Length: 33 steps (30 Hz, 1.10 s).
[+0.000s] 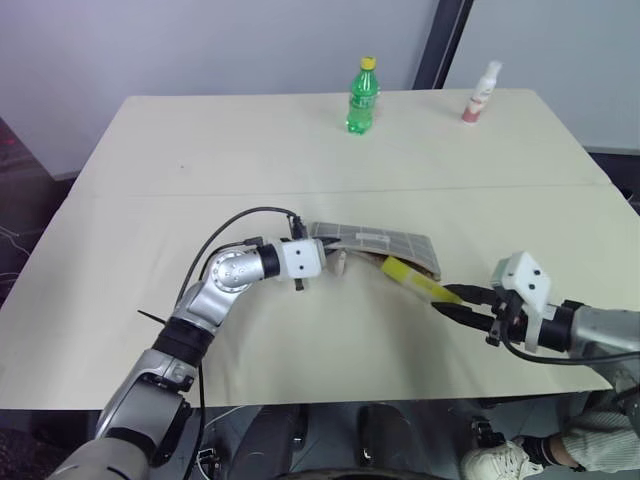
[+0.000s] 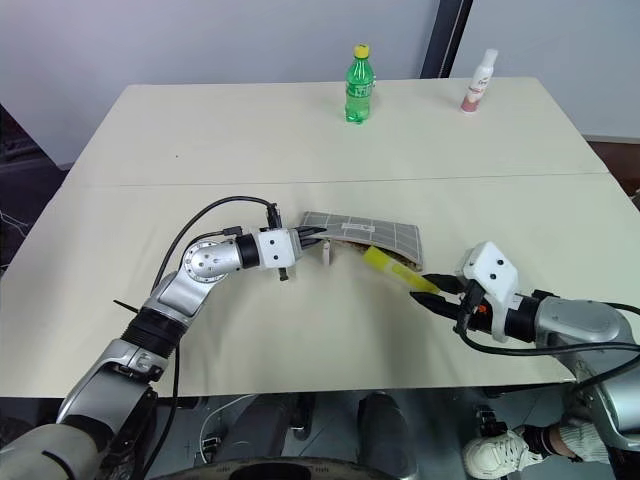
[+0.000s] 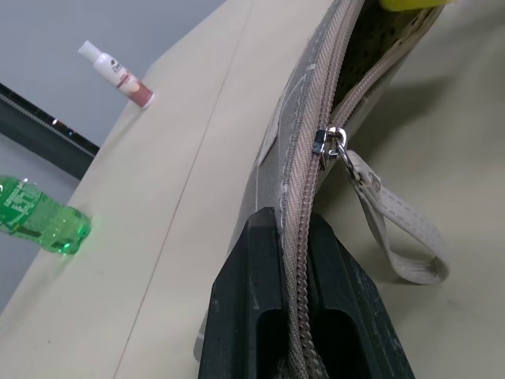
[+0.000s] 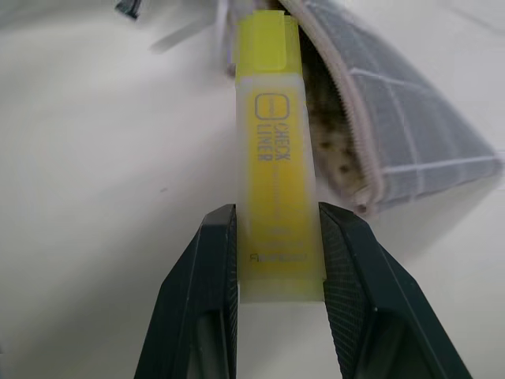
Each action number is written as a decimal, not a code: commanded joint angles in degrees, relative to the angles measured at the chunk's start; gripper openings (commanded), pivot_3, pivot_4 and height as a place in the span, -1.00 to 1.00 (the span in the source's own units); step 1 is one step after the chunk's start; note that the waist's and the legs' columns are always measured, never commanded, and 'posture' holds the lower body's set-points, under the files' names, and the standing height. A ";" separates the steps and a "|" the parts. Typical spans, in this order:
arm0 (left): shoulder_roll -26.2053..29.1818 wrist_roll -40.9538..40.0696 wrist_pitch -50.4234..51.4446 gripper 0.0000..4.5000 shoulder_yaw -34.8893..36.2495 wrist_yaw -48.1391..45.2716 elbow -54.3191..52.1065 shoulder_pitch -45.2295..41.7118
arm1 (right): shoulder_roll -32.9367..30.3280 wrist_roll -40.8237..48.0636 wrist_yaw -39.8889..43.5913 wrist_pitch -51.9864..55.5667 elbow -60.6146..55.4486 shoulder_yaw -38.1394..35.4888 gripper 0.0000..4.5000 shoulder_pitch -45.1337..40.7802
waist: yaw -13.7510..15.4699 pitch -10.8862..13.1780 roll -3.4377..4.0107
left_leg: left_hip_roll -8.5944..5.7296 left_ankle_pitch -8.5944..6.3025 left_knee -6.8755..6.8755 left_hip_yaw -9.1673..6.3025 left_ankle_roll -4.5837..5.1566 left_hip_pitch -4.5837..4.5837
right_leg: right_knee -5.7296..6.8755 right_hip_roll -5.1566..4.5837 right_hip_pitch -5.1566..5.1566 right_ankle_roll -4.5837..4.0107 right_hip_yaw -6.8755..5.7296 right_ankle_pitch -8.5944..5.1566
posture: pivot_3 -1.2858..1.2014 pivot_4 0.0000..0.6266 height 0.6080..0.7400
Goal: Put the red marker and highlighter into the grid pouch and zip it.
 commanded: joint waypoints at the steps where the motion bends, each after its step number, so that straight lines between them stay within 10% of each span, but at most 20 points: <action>1: -0.11 -0.61 -0.68 -1.00 0.06 0.14 -1.65 -1.08 | 0.17 0.17 -1.00 -0.15 -0.13 -0.79 -0.61 -1.69 | 0.04 0.00 0.00 | 0.00 0.00 0.02 0.00 0.00 0.00 | 0.00 0.00 0.02 0.01 0.00 0.01 | 0.03 -0.52 1.00; 22: -0.85 -0.53 0.82 -1.00 -3.02 -3.14 -6.37 -2.84 | 1.41 -19.97 -14.44 9.54 0.02 25.53 -0.61 -25.64 | 0.04 0.00 0.01 | -0.03 0.00 0.10 0.01 0.00 -0.05 | 0.00 0.00 -0.06 -0.01 0.00 0.05 | 0.03 -0.52 1.00; 29: -0.30 -1.14 1.51 -1.00 -2.24 -3.33 -6.63 -2.78 | -1.69 -28.31 -11.90 -3.42 4.19 28.47 -0.61 -24.32 | 0.05 0.00 0.01 | -0.05 0.00 0.10 0.01 0.00 -0.04 | 0.01 0.03 -0.06 0.06 0.00 0.09 | 0.03 -0.52 1.00; 33: 0.34 -1.30 1.33 -1.00 -1.69 -3.28 -5.85 -2.58 | -0.09 -23.51 -9.75 -5.11 3.43 22.35 0.25 -21.80 | -0.04 0.00 0.01 | -0.03 0.00 0.10 0.01 0.00 -0.03 | 0.02 0.04 -0.04 0.09 0.00 0.11 | 0.03 -0.52 1.00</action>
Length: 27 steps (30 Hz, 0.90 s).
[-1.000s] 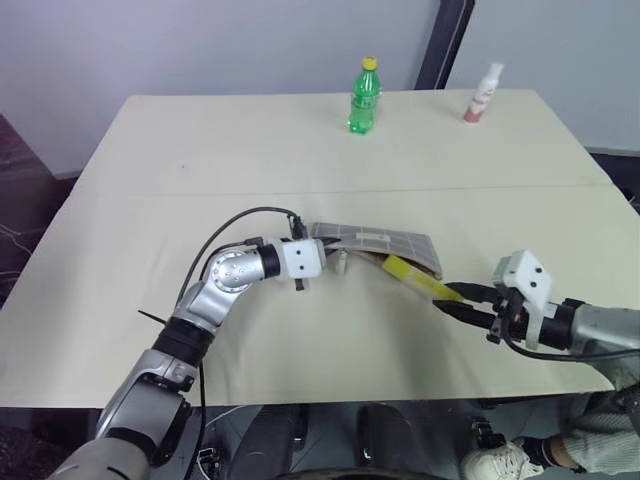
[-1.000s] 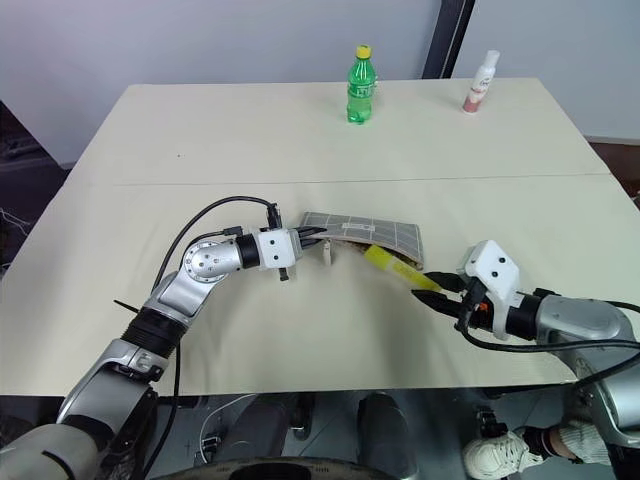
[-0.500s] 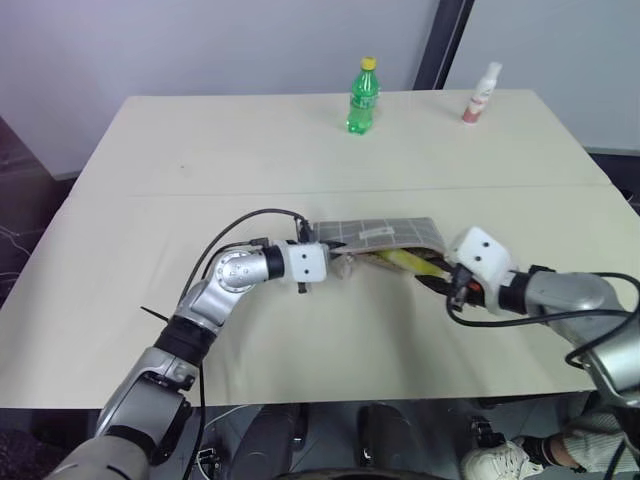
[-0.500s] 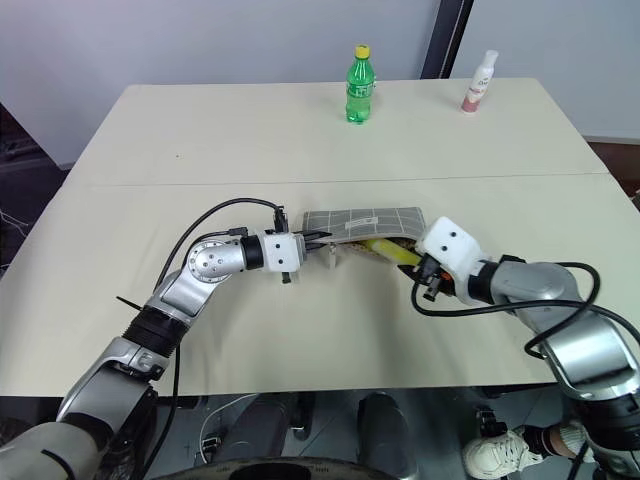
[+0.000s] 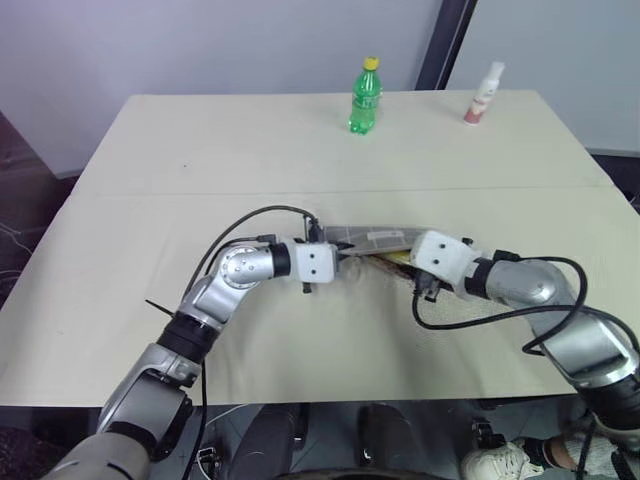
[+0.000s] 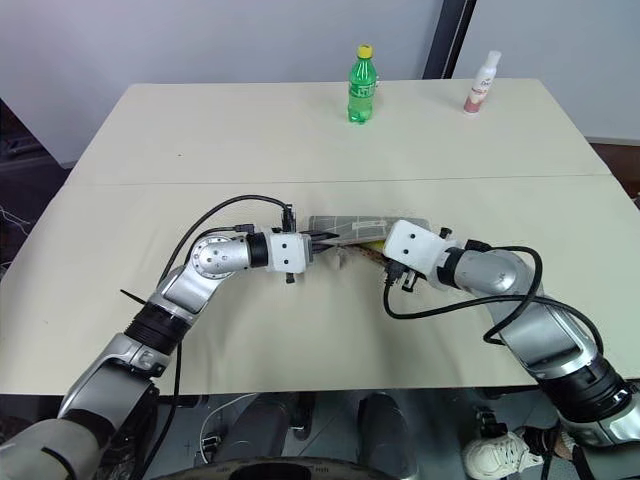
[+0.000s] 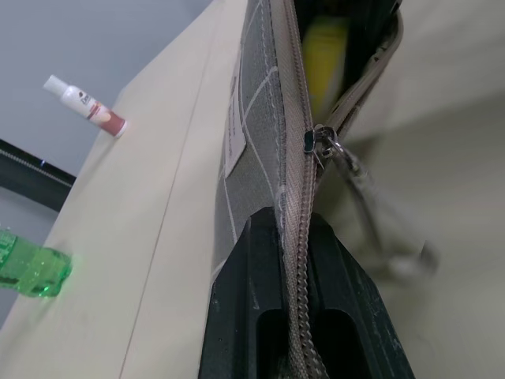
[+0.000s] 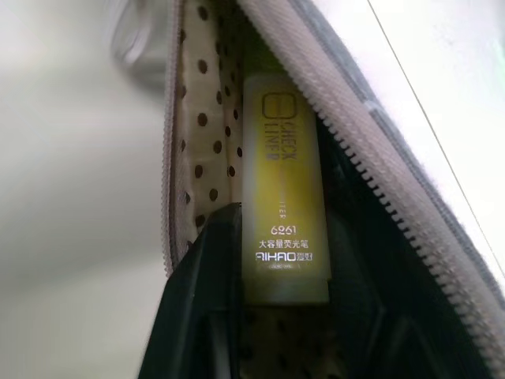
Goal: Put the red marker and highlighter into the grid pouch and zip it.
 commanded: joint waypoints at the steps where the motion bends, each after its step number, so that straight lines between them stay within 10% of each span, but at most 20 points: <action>1: 0.37 -1.73 -1.07 -1.00 1.45 0.37 -1.90 -0.69 | 1.00 2.26 0.34 -2.32 -1.02 -5.98 0.46 1.54 | -0.02 0.00 0.00 | 0.01 0.00 0.00 0.00 0.00 0.00 | 0.03 0.01 -0.01 0.01 0.00 0.01 | 0.03 -0.52 1.00; 3: 0.50 -1.91 -0.78 -1.00 1.41 0.11 -2.05 -0.27 | 1.74 4.39 0.57 -1.46 -2.28 -8.57 0.93 3.18 | -0.01 0.00 0.00 | 0.01 0.00 0.01 0.00 0.00 0.01 | 0.07 0.01 -0.01 0.03 0.00 0.02 | 0.03 -0.52 1.00; 13: -0.40 -0.81 1.00 -1.00 -0.27 0.01 -1.42 -0.08 | 2.61 42.41 10.16 15.87 -14.89 -30.29 0.97 15.46 | 0.20 -0.01 -0.02 | 0.04 0.00 0.03 -0.04 0.01 0.05 | 0.08 0.00 0.10 0.02 0.00 0.01 | 0.03 -0.52 1.00; 27: 0.77 5.74 -3.19 -1.00 -2.27 2.66 -1.34 -2.95 | 26.95 32.63 -14.49 14.62 -5.76 -13.18 0.97 17.20 | 0.01 -0.08 -0.13 | 0.04 -0.01 0.01 0.00 0.00 0.06 | 0.07 0.01 0.01 -0.20 0.04 -0.08 | 0.03 -0.52 1.00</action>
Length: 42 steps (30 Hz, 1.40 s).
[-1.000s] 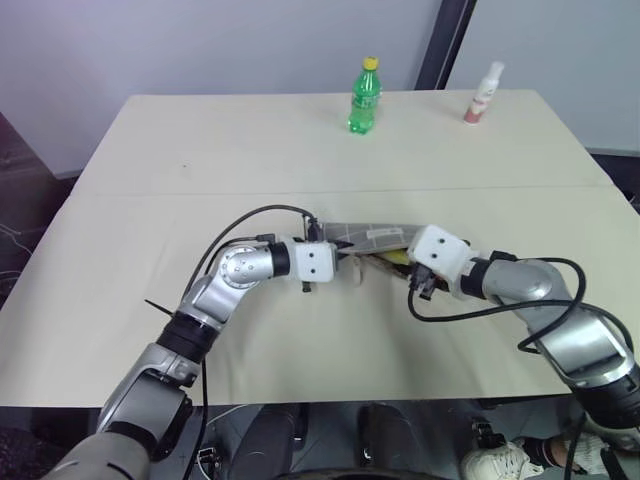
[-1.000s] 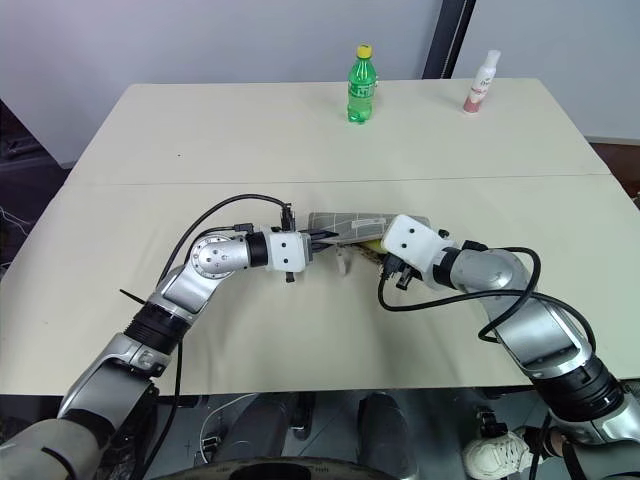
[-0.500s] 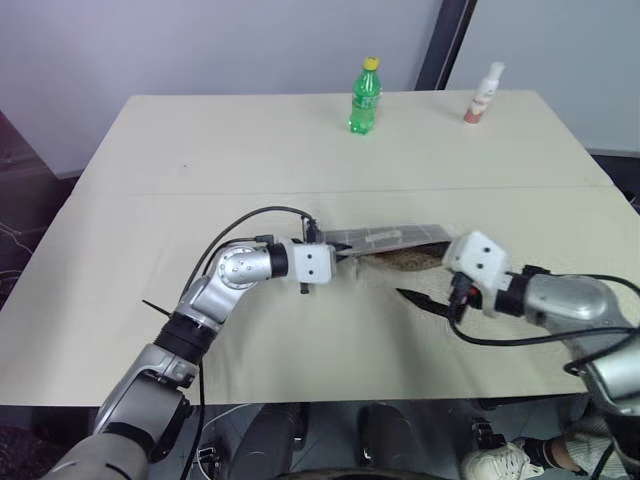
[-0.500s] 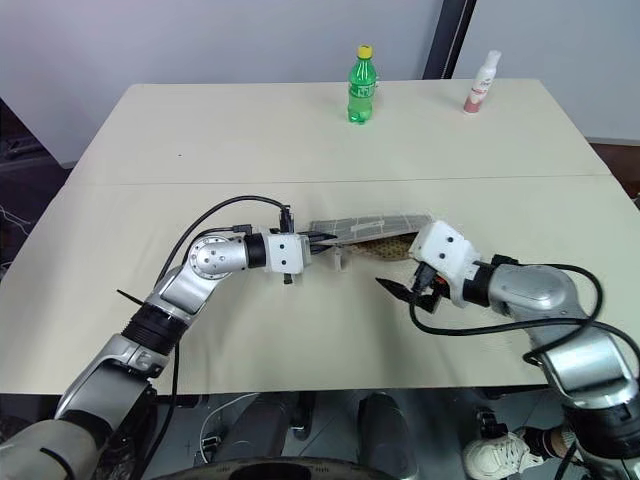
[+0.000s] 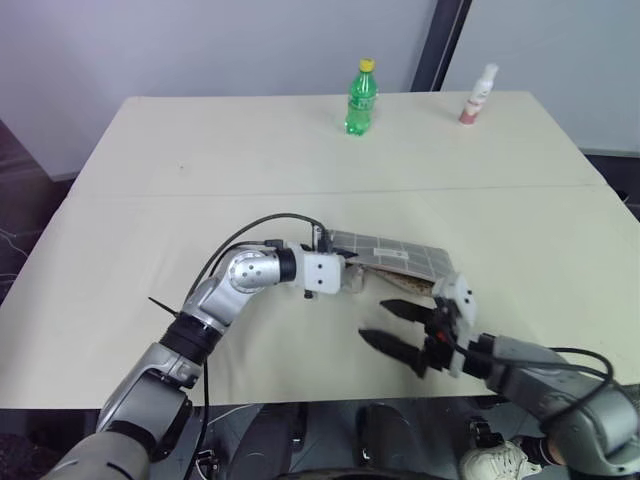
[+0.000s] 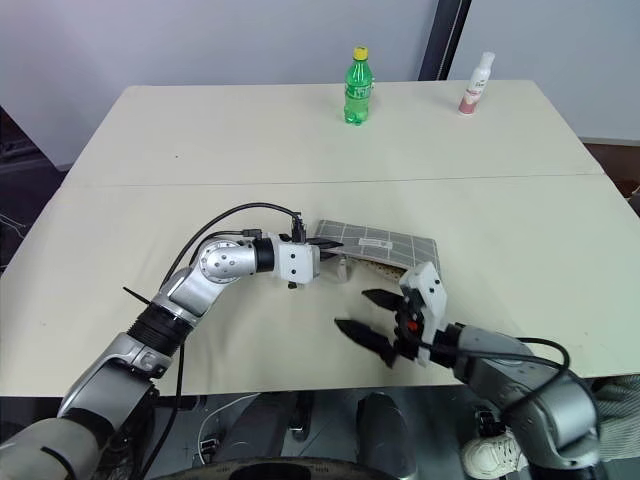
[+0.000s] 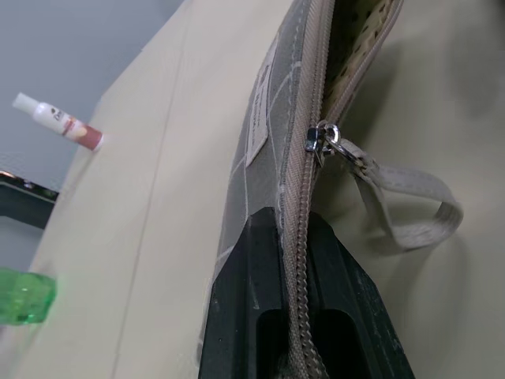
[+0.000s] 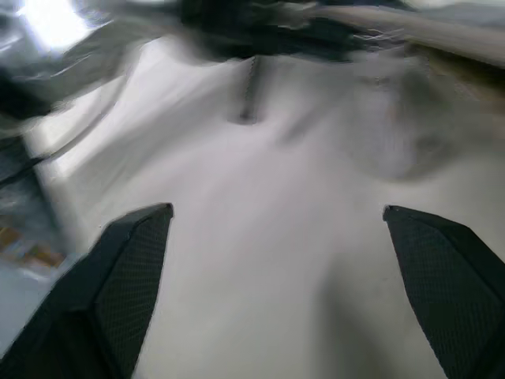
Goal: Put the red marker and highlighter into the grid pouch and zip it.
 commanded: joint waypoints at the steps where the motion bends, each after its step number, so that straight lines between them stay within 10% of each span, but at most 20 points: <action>1: 0.02 0.63 -1.35 -1.00 0.54 1.61 -1.15 -1.98 | 3.77 -3.09 -5.14 -1.90 1.67 1.94 0.97 -3.15 | 0.14 0.00 0.01 | -0.01 0.00 -0.02 0.00 0.00 0.00 | 0.00 0.00 -0.01 0.00 0.00 0.00 | 0.03 -0.52 1.00; 16: -0.11 1.14 -0.97 -1.00 -0.01 2.52 -1.71 -1.37 | 13.79 1.13 -11.44 1.60 6.32 0.94 0.97 -11.80 | -0.06 0.00 0.01 | -0.01 0.03 -0.07 0.00 -0.04 -0.01 | 0.58 0.11 -0.40 0.18 0.09 0.10 | 0.03 -0.52 1.00; 25: -0.06 1.34 -0.82 -1.00 0.11 2.82 -1.60 -1.23 | 14.55 1.69 -12.27 1.43 7.57 0.42 -0.98 -12.46 | -0.03 0.00 0.01 | -0.01 0.04 -0.08 0.00 -0.04 -0.02 | 0.61 0.13 -0.43 0.18 0.11 0.11 | 0.03 -0.52 1.00; 42: 3.87 1.51 -2.99 -1.00 2.23 5.27 3.17 -1.33 | -7.66 5.17 -1.60 1.80 5.66 -17.96 -0.98 1.33 | 0.04 0.00 0.03 | 0.00 0.04 -0.06 0.02 -0.04 -0.02 | 0.59 0.08 -0.39 0.13 0.11 0.08 | 0.03 -0.52 1.00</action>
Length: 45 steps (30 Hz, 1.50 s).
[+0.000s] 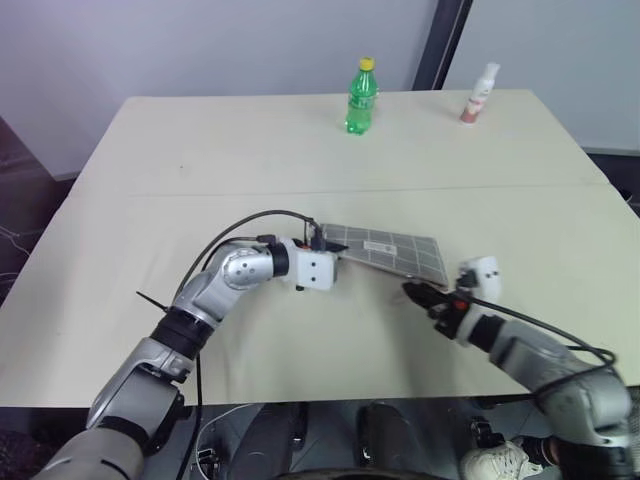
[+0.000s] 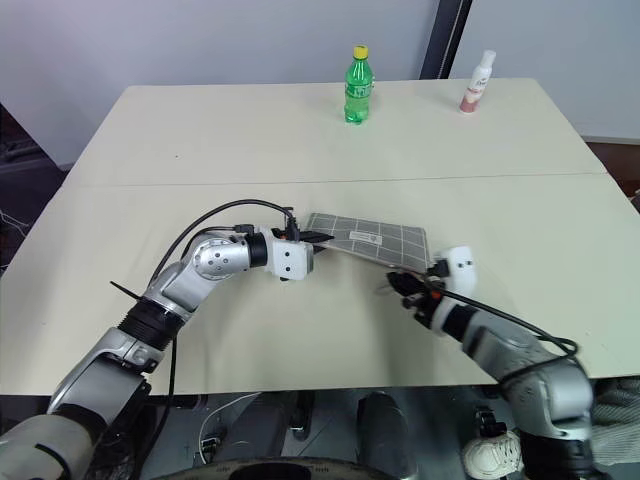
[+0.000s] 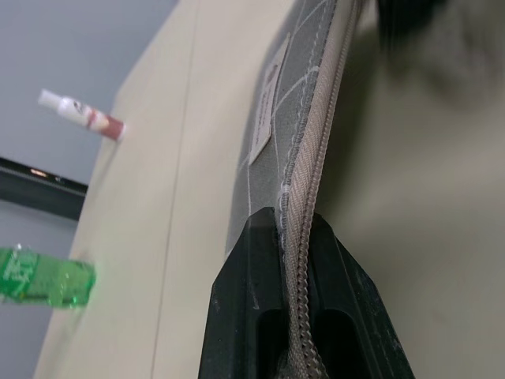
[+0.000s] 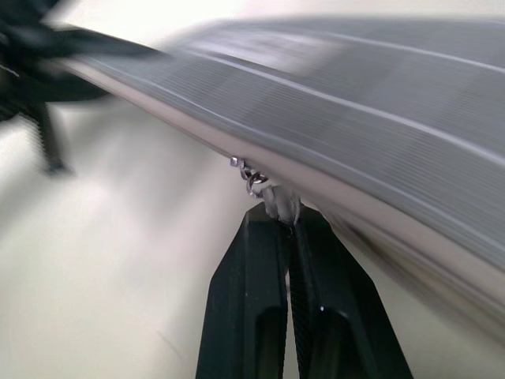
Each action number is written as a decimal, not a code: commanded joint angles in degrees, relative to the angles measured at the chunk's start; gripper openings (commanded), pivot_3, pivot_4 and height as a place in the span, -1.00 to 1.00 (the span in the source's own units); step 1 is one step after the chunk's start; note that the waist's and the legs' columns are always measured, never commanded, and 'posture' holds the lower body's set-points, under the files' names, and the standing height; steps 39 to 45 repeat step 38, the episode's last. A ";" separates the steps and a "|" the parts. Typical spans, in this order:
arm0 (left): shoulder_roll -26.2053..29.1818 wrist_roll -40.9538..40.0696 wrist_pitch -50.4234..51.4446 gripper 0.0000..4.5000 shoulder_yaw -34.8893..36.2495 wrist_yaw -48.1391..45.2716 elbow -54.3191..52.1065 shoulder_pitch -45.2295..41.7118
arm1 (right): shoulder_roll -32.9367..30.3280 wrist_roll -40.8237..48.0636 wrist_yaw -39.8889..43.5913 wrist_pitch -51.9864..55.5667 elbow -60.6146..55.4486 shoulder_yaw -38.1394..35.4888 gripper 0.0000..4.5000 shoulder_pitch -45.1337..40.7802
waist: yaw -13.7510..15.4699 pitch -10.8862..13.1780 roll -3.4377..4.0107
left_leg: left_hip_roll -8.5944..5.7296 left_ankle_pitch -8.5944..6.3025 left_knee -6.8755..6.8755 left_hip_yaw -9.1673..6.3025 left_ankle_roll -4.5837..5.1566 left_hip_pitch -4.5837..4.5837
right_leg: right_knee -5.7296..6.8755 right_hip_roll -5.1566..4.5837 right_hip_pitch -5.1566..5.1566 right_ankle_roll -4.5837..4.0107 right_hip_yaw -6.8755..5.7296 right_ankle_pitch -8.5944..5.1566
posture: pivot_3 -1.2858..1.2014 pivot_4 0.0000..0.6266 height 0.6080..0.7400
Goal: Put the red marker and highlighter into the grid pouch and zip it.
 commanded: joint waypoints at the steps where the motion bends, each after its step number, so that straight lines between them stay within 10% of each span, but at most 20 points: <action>1: 1.31 -0.44 -1.15 -1.00 2.31 1.78 1.51 -1.01 | -5.10 0.30 3.72 -1.51 0.55 -7.19 -0.98 2.45 | -0.01 0.00 -0.01 | 0.00 0.00 0.00 0.01 0.00 0.00 | 0.00 -0.01 0.00 -0.07 0.00 -0.04 | 0.03 -0.52 1.00; 6: -0.53 -10.23 4.83 -0.68 4.75 -4.29 2.36 -0.42 | -9.93 -1.01 9.42 -3.88 -1.19 -7.36 -1.00 6.29 | 0.00 0.01 -0.01 | 0.02 0.00 0.01 0.00 0.01 0.00 | -0.02 -0.03 0.06 -0.09 -0.01 -0.05 | 0.03 -0.52 1.00; 14: 1.09 -20.35 8.36 0.97 10.81 -9.05 -1.43 3.27 | -17.42 0.26 23.89 -7.70 -5.06 -9.93 0.59 13.89 | 0.02 0.01 -0.03 | -0.01 0.01 0.09 -0.01 0.03 0.00 | -0.07 -0.09 0.18 -0.09 -0.04 -0.07 | 0.03 -0.52 1.00; 16: 3.48 -21.30 8.02 1.00 12.26 -10.24 -1.61 5.29 | -21.05 -1.97 28.39 -9.28 -4.84 -11.38 0.97 17.55 | 0.00 0.01 -0.02 | 0.00 0.00 0.08 -0.03 0.04 0.00 | -0.13 -0.08 0.21 -0.09 -0.06 -0.07 | 0.03 -0.52 1.00; 30: 7.49 -39.93 32.84 1.00 27.49 -7.90 -19.20 19.59 | -19.24 -14.81 33.33 -31.95 9.58 -14.24 0.97 13.12 | 0.11 0.02 -0.02 | 0.03 -0.07 -0.03 -0.01 0.10 0.04 | -0.83 -0.10 0.47 -0.17 -0.07 -0.11 | 0.03 -0.52 1.00; 45: 8.48 -38.68 30.66 1.00 30.12 -7.99 -15.49 18.48 | -18.83 -17.96 33.14 -36.15 12.16 -11.76 0.97 10.97 | -0.01 0.02 -0.01 | 0.05 -0.08 -0.01 0.00 0.08 0.07 | -0.83 -0.09 0.52 -0.21 -0.06 -0.10 | 0.03 -0.52 1.00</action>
